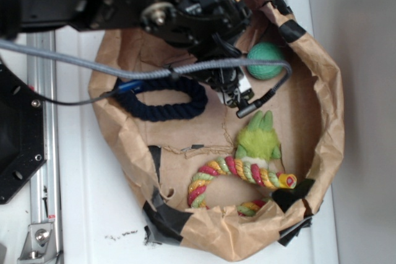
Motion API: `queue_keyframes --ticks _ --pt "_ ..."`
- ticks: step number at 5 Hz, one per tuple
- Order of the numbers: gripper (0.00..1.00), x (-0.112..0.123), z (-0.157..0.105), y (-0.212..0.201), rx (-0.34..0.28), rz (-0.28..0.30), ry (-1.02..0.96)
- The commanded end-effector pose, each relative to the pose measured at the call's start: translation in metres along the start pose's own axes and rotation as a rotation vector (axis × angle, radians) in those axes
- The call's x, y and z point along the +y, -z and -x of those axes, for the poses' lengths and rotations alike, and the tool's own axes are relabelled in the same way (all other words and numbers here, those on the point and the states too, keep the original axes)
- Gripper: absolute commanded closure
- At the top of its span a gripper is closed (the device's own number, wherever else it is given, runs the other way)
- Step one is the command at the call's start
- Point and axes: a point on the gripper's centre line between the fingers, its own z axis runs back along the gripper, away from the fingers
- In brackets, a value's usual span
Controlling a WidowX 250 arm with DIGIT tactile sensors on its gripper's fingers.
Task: Grab the green ball.
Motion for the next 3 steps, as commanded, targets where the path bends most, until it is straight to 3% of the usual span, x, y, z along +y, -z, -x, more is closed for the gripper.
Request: queue_keyframes --ticks 1,2,3 --pt "0.00 -0.030 -0.021 0.020 -0.072 0.041 0.103" --pt "0.00 -0.036 -0.024 0.028 -0.074 0.030 0.119" --pt "0.00 -0.026 -0.036 0.034 -0.083 -0.026 0.125"
